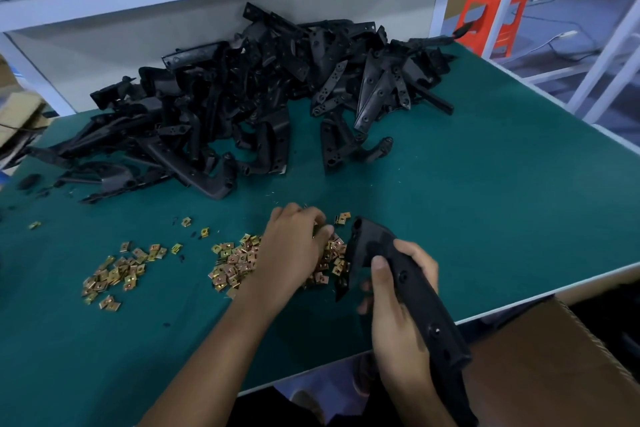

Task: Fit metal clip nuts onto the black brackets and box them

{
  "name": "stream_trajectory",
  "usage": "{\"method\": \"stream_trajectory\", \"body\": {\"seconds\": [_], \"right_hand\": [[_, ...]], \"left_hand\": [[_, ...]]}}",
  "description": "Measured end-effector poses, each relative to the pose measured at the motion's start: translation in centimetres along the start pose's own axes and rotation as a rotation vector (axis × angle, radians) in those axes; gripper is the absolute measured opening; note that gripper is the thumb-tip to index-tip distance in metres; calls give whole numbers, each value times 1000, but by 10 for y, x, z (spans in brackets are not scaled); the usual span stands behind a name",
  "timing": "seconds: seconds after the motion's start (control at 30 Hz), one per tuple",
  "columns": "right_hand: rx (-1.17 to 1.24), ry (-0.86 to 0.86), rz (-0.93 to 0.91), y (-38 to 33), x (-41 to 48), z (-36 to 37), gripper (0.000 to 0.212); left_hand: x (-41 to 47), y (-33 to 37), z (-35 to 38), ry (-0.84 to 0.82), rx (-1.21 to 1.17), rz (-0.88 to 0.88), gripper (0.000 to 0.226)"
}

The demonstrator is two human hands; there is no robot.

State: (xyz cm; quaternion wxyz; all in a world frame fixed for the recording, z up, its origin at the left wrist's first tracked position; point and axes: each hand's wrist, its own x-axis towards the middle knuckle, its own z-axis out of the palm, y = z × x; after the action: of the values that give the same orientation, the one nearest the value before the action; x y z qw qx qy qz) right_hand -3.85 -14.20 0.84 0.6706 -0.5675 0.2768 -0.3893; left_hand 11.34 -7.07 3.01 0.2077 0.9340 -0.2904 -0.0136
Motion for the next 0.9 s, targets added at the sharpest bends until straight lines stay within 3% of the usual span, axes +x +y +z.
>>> {"method": "stream_trajectory", "body": {"seconds": [0.13, 0.23, 0.33, 0.47, 0.6, 0.8, 0.9], "right_hand": [[-7, -63, 2, 4, 2, -2, 23], [-3, -120, 5, 4, 5, -5, 19], [60, -190, 34, 4, 11, -7, 17], [148, -240, 84, 8, 19, -13, 20], [205, -265, 110, 10, 22, -18, 19], [197, -293, 74, 13, 21, -17, 19], [185, -301, 69, 12, 20, -16, 23]], "left_hand": [[22, 1, -3, -204, -48, -73, 8], [20, 6, -10, -178, -54, -33, 12], [-3, 7, -19, -101, -389, -129, 6], [-44, 10, -20, -16, -915, -275, 18], [-68, 28, -17, -128, -1380, -548, 11], [-74, 34, -24, -226, -1674, -620, 37], [-73, 35, -23, -230, -1705, -689, 37]]}}
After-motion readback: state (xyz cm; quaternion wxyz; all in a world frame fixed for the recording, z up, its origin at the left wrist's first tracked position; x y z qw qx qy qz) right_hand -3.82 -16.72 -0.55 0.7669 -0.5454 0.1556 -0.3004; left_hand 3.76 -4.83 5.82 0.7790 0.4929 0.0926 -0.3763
